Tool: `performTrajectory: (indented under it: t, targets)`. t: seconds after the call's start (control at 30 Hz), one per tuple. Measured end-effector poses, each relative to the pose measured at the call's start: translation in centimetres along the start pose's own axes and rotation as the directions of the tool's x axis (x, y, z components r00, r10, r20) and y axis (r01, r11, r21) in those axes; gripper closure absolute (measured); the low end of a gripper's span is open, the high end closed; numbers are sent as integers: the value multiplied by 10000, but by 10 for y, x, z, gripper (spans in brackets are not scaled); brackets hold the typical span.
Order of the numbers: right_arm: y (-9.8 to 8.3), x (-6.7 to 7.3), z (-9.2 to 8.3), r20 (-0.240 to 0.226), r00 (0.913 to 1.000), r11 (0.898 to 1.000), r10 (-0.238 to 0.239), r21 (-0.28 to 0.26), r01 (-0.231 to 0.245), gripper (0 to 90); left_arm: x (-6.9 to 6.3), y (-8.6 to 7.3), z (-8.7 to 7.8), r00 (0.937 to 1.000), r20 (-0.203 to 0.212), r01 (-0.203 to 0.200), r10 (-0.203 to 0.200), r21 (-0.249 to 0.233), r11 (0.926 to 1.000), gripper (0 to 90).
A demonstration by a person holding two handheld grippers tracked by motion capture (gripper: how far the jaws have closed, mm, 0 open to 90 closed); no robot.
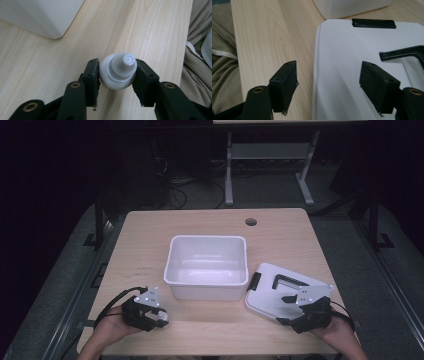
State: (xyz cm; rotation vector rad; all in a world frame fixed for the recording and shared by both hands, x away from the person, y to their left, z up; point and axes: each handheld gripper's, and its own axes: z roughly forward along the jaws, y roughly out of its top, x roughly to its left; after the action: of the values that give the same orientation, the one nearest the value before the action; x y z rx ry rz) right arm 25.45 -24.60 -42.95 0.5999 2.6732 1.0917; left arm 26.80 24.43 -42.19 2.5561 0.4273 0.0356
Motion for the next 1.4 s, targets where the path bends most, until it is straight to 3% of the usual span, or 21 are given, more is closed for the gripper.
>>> performTrajectory:
  t: [0.27,0.4,1.17,1.4]
  targets:
    - [-1,0,1,-51,9999,9999,100,-36,-100,289,0,2,-2,9999,-106,-55,57,162,9999,597]
    - [-1,0,1,-57,10000,10000,71,-23,-71,288,-1,3,-7,9999,-137,-65,65,21,10000,597]
    - [0,1,5,-66,10000,10000,-19,-6,19,250,-7,22,-57,9970,-633,-442,437,-66,9990,598]
    - [-1,2,4,54,9998,9997,217,-83,-217,214,-10,28,-68,9965,-677,-505,497,-103,9987,598]
